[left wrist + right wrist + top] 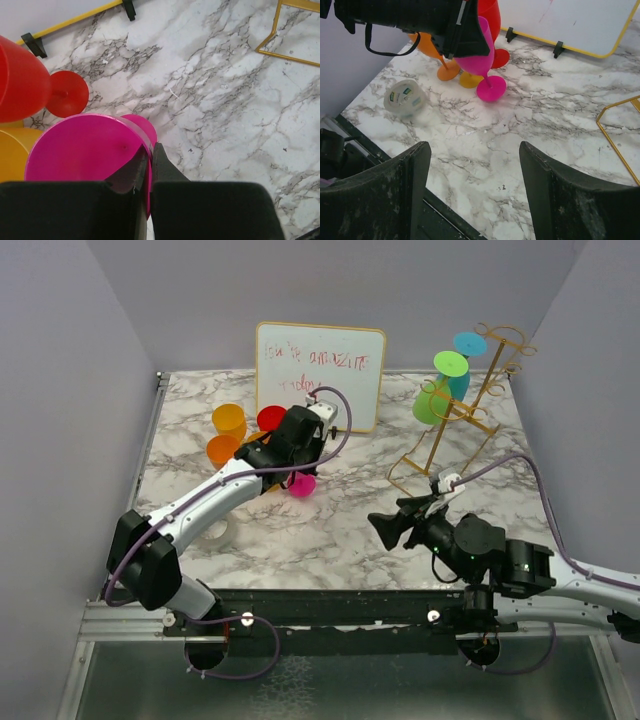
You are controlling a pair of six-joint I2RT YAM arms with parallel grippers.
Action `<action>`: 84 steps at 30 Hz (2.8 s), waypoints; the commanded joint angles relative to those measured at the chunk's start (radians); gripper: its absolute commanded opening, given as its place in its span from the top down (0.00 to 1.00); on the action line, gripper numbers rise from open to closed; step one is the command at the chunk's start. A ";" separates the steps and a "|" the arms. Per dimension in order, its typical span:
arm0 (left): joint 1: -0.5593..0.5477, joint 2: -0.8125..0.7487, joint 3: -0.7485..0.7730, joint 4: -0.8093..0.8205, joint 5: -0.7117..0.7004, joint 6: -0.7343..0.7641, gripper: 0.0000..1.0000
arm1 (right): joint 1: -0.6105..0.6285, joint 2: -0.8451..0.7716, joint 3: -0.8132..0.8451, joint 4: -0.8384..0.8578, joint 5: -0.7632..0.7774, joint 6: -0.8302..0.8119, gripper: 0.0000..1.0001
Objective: Take the wine glass off the wine glass rack
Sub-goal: Place the wine glass at the center of the board, then pick up the wine glass from the wine rack.
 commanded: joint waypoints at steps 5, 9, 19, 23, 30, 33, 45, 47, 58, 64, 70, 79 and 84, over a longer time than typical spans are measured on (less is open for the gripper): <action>0.001 0.049 0.033 0.111 -0.051 0.057 1.00 | 0.003 -0.034 0.103 -0.206 0.047 0.148 0.24; 0.003 0.101 0.037 0.108 -0.080 0.075 1.00 | 0.004 -0.034 0.119 -0.212 0.030 0.159 0.24; 0.002 0.146 0.032 0.107 -0.110 0.077 0.94 | 0.003 0.028 0.202 -0.248 -0.018 0.159 0.23; 0.002 0.138 0.034 0.088 -0.111 0.078 0.80 | 0.003 0.033 0.205 -0.261 -0.006 0.158 0.23; 0.002 0.110 0.056 0.051 -0.092 0.083 0.60 | 0.003 0.059 0.293 -0.304 0.014 0.112 0.23; 0.003 0.095 0.076 0.032 -0.088 0.074 0.56 | 0.003 0.093 0.365 -0.370 0.015 0.092 0.22; 0.003 0.036 0.127 -0.027 -0.062 0.054 0.35 | 0.003 0.310 0.563 -0.541 0.067 0.086 0.16; 0.002 0.021 0.132 -0.034 -0.052 0.050 0.34 | 0.003 0.309 0.557 -0.498 0.090 0.068 0.14; 0.002 -0.110 0.137 -0.051 -0.039 0.030 0.19 | -0.074 0.387 0.655 -0.488 0.044 -0.011 0.14; 0.002 -0.254 0.076 -0.050 -0.060 0.004 0.11 | -0.196 0.456 0.714 -0.439 -0.070 -0.111 0.11; 0.002 -0.439 -0.034 -0.071 -0.126 -0.041 0.01 | -0.262 0.521 0.844 -0.361 -0.038 -0.189 0.11; 0.003 -0.707 -0.213 -0.102 -0.213 -0.114 0.01 | -0.505 0.640 1.060 -0.394 -0.095 -0.284 0.11; 0.002 -0.753 -0.297 -0.104 -0.204 -0.122 0.01 | -0.771 0.701 1.131 -0.440 -0.342 -0.218 0.11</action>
